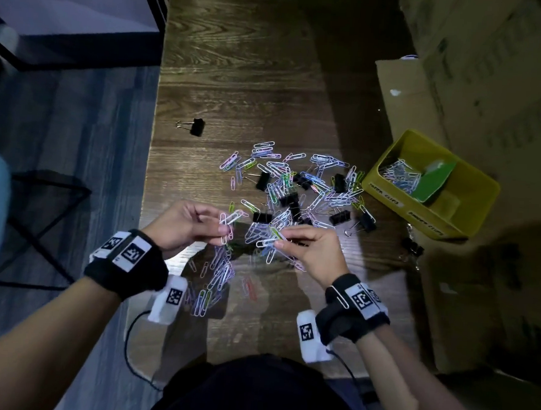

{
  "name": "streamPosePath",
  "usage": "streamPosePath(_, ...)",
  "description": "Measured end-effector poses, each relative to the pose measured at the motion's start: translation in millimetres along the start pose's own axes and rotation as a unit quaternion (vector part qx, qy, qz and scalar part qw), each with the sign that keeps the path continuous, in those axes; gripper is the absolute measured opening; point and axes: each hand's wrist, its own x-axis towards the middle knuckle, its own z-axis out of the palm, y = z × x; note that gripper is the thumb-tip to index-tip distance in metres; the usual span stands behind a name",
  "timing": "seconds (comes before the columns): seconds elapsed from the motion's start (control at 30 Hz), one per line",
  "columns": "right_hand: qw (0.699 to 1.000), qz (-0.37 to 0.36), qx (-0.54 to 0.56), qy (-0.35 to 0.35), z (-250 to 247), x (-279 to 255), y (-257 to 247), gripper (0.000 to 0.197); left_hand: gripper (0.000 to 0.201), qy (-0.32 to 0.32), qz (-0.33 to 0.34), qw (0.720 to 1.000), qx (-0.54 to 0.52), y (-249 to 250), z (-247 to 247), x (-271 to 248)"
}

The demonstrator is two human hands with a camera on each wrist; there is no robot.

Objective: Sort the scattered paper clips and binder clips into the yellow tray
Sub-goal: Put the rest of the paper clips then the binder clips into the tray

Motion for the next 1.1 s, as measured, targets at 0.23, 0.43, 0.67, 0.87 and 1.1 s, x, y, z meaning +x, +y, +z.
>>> streamPosePath(0.23,0.990,-0.091,0.078,0.071,-65,-24,-58,0.022,0.028,-0.094,0.057,0.993,-0.035,73,92,28)
streamPosePath(0.43,0.966,-0.171,0.128,0.145,-130,-24,-93,0.021,0.018,-0.140,0.074,0.987,-0.017,112,201,91)
streamPosePath(0.67,0.959,-0.146,0.141,0.198,-188,8,-108,0.026,0.020,-0.046,0.115,0.952,0.280,94,288,180)
streamPosePath(0.87,0.956,-0.099,0.093,0.258,-216,57,-95,0.020,0.015,-0.029,0.069,0.913,0.401,70,284,214)
streamPosePath(1.1,0.952,-0.023,-0.112,0.283,-218,120,-52,0.021,0.012,0.048,0.068,0.993,0.079,66,258,168)
